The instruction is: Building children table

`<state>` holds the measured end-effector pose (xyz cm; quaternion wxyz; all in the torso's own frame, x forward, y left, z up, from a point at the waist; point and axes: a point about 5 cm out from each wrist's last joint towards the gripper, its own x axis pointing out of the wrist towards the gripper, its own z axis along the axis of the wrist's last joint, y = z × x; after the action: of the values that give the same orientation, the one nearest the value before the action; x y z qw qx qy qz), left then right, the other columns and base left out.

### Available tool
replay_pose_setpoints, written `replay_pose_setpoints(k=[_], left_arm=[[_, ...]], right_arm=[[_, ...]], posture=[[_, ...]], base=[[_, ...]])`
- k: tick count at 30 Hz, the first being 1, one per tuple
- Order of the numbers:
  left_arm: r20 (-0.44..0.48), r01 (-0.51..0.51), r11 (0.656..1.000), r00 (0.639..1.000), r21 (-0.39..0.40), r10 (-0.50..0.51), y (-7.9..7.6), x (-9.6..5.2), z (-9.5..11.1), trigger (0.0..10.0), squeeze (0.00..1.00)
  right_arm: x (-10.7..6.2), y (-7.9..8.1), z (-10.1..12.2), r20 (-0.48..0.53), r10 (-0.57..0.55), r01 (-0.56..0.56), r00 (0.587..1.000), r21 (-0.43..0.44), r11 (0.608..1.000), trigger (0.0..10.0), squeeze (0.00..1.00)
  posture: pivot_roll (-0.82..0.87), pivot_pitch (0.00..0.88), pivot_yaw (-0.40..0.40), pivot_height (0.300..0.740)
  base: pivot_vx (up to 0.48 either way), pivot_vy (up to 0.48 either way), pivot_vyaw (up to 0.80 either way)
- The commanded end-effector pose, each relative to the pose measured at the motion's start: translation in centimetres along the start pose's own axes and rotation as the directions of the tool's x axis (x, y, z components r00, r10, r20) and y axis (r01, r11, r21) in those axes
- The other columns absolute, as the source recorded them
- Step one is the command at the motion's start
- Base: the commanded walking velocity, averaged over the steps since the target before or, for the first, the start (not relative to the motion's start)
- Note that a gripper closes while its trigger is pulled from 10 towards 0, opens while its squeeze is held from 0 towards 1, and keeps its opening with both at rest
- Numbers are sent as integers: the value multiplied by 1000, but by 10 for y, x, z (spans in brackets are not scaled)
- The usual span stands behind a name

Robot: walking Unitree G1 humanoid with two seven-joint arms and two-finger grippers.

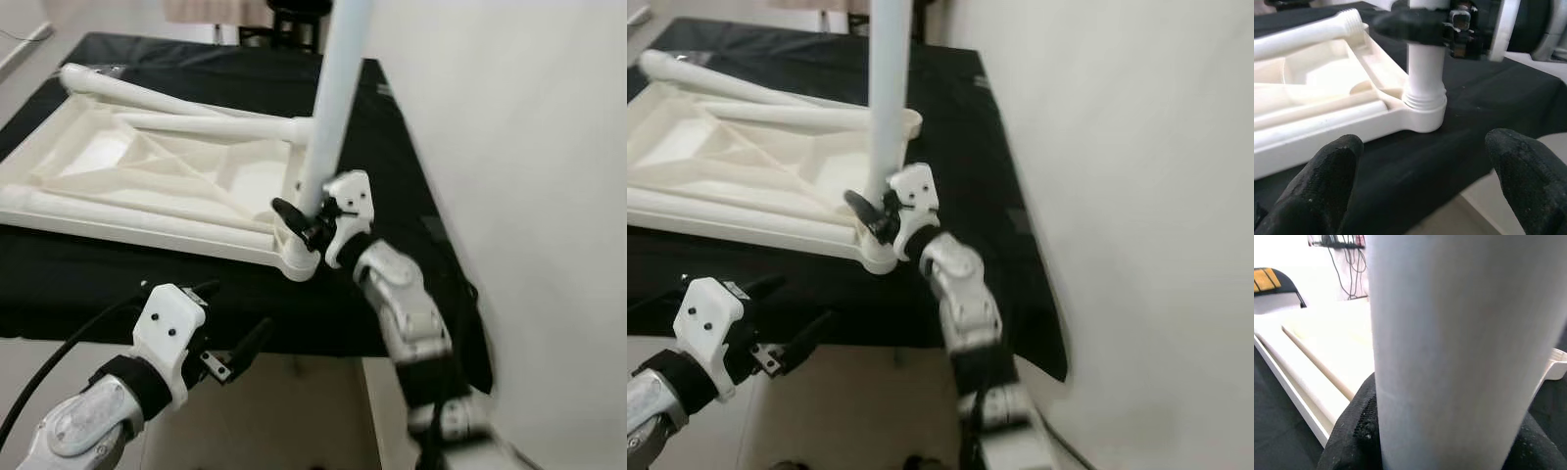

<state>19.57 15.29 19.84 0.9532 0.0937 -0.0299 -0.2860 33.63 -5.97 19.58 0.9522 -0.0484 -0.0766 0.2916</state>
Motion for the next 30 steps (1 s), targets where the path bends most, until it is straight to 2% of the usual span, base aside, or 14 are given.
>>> replay_pose_setpoints(k=[1, 3, 4, 5, 6, 7, 8, 13, 15, 16, 18, 19, 24, 30], left_arm=[[-16, 26, 1000, 1000, -10, -26, -3, 2, -3, 10000, 0], [-15, 25, 1000, 1000, -7, -25, -2, 2, -3, 10000, 0], [-13, 23, 1000, 1000, -4, -23, -1, 2, -2, 10000, 0], [-13, 23, 1000, 1000, -4, -23, -1, 2, -2, 10000, 0], [-12, 12, 1000, 1000, 3, -12, 1, 1, -1, 10000, 0], [-12, 12, 1000, 1000, 3, -12, 1, 1, -1, 10000, 0], [-11, 8, 1000, 1000, 6, -7, 2, 1, -1, 10000, 0], [-6, 8, 1000, 1000, 9, -8, 1, 2, 0, 10000, 0], [-6, 8, 1000, 1000, 9, -8, 1, 2, 0, 10000, 0], [-4, 9, 1000, 1000, 9, -9, 1, 2, 0, 10000, 0], [-4, 9, 1000, 1000, 9, -9, 0, 3, 0, 10000, 0], [-2, 8, 1000, 1000, 9, -8, 0, 3, 0, 10000, 0], [2, 1, 1000, 1000, 8, -1, 0, 3, 0, 10000, 0], [5, -2, 1000, 1000, 7, 2, -1, 3, 1, 10000, 0]], right_arm=[[-9, -1, -49, -254, 10, -12, 967, -8, 1000, 0, 0], [-4, -3, -47, -246, 14, -15, 969, -3, 1000, 0, 0], [0, -4, -47, -248, 13, -13, 969, 0, 1000, 4706, 0], [0, -4, -47, -248, 13, -13, 969, 0, 1000, 4706, 0], [8, -4, -42, -232, 32, -26, 972, 31, 999, 10000, 0], [8, -4, -42, -232, 32, -26, 972, 31, 999, 10000, 0], [12, -3, -38, -207, 88, -78, 974, 58, 995, 10000, 1000], [24, -11, -9, -55, 284, -277, 957, 111, 955, 10000, 1000], [24, -11, -9, -55, 284, -277, 957, 111, 955, 10000, 1000], [23, -11, 0, -25, 335, -332, 942, 98, 938, 10000, 267], [22, -10, 9, -6, 382, -380, 924, 80, 921, 10000, 267], [22, -9, 14, 7, 457, -457, 889, 54, 888, 10000, 0], [25, -10, 21, 9, 631, -631, 775, 3, 775, 10000, 0], [32, -15, 28, 12, 678, -678, 735, -3, 735, 10000, 0]], posture=[[138, 221, -128, 740], [143, 221, -130, 740], [149, 218, -130, 740], [149, 218, -130, 740], [155, 216, -131, 740], [155, 216, -131, 740], [155, 215, -130, 740], [158, 206, -132, 740], [158, 206, -132, 740], [161, 206, -135, 740], [162, 207, -136, 740], [167, 207, -144, 740], [177, 211, -151, 740], [179, 213, -153, 740]], base=[[0, 0, 0], [0, 0, 0], [0, 0, 0], [0, 0, 0], [0, 0, 0], [0, 0, 0], [0, 0, 0], [0, 0, 0], [0, 0, 0], [0, 0, 0], [0, 0, 0], [0, 0, 0], [0, 0, 0], [0, 0, 0]])
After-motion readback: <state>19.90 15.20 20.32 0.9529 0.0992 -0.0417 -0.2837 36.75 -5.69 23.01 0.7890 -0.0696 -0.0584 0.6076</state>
